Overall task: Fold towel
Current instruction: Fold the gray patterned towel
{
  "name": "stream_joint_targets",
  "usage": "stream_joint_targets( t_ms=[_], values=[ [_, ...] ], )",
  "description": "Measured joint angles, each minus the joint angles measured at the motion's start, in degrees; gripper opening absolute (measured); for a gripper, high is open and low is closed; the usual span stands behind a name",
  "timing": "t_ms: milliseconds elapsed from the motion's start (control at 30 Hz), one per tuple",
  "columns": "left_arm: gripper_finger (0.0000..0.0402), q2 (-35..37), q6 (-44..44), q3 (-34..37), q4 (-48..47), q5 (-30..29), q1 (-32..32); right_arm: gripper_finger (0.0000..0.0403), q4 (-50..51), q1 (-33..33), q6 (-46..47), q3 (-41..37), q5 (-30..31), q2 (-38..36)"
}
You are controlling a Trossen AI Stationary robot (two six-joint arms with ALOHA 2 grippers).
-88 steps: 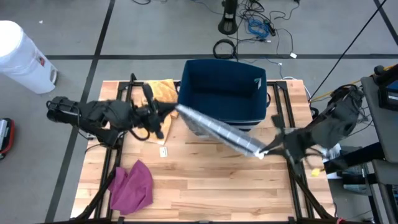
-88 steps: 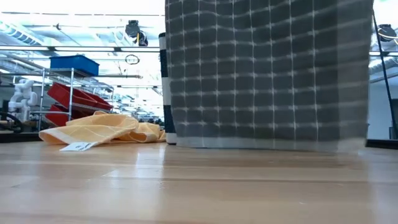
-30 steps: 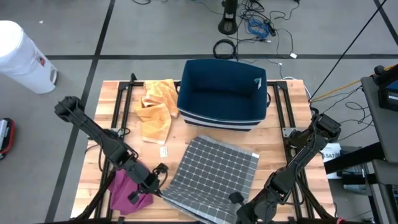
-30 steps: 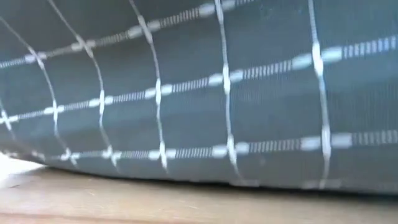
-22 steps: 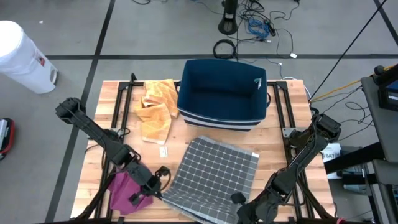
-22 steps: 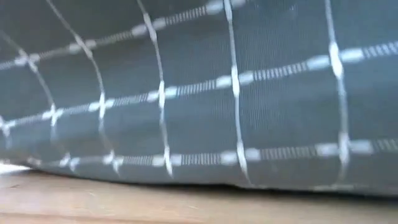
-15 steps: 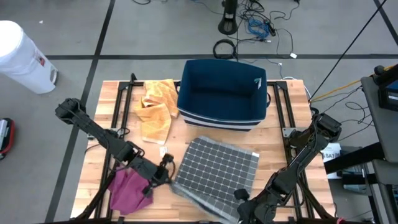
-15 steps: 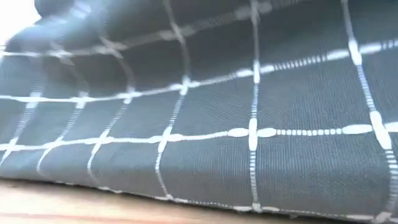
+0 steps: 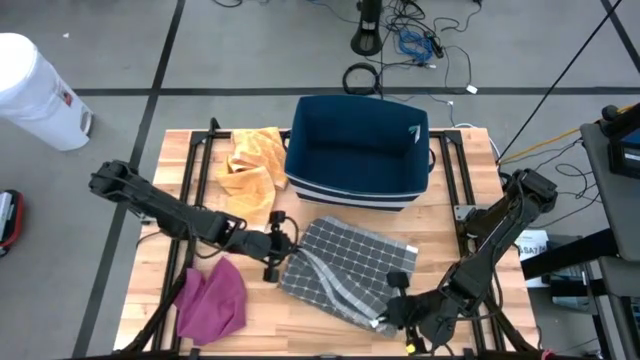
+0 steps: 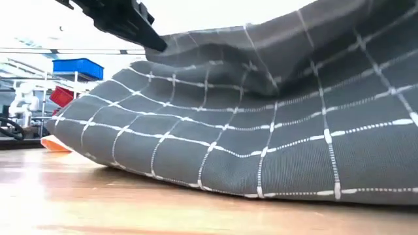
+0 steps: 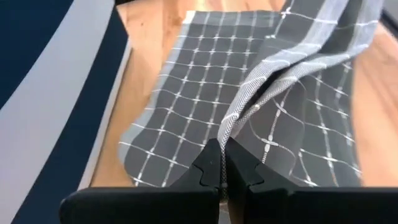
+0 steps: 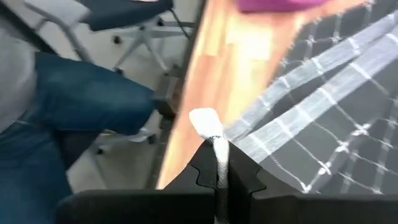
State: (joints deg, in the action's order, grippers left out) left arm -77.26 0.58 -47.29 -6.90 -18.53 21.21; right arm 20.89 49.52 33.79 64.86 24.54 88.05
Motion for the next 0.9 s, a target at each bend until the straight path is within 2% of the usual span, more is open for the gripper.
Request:
stream_joint_targets(
  t_ms=[333,633,767,900],
  values=[
    [0.0002,-6.17,-1.17,0.00,9.88,-1.02,-4.68,0.0002,12.17,0.65,11.79,-0.01,12.14,0.07],
    [0.0003,-8.72,-1.33,0.00,11.50,-3.86,-10.65,0.0003,21.63,0.85,23.21,-2.62,13.16,0.09],
    [0.0003,-8.72,-1.33,0.00,12.54,-3.97,-12.72,0.0003,27.92,0.85,30.89,-3.68,14.39,0.09],
    [0.0003,-9.37,-1.29,0.00,12.86,-3.07,-14.36,0.0003,29.10,0.79,34.54,-5.39,15.03,0.09]
  ],
)
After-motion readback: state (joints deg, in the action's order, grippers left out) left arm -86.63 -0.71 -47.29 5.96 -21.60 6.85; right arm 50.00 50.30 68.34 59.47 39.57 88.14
